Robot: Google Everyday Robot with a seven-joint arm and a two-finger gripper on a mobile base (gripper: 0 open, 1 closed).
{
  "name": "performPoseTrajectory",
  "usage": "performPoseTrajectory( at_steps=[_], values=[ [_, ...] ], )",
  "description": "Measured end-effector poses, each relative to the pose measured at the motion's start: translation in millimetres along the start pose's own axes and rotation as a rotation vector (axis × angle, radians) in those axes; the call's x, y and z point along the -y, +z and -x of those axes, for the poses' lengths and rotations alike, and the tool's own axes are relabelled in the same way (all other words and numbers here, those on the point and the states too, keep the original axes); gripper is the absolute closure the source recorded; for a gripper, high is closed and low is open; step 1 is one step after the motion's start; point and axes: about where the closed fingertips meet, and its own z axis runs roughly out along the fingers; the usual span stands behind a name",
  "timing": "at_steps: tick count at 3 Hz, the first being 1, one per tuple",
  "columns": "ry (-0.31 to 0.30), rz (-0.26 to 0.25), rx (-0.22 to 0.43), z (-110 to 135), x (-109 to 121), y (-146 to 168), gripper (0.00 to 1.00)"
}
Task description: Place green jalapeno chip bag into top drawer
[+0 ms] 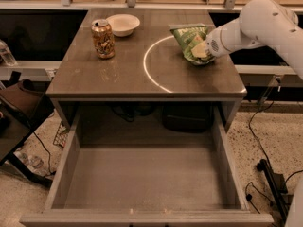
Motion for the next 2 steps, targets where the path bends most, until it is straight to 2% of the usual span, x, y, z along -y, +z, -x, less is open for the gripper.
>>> performPoseTrajectory(
  at_steps=[2],
  values=[
    [-0.003, -0.003, 0.008, 1.3, -0.6, -4.5, 1.00]
  ],
)
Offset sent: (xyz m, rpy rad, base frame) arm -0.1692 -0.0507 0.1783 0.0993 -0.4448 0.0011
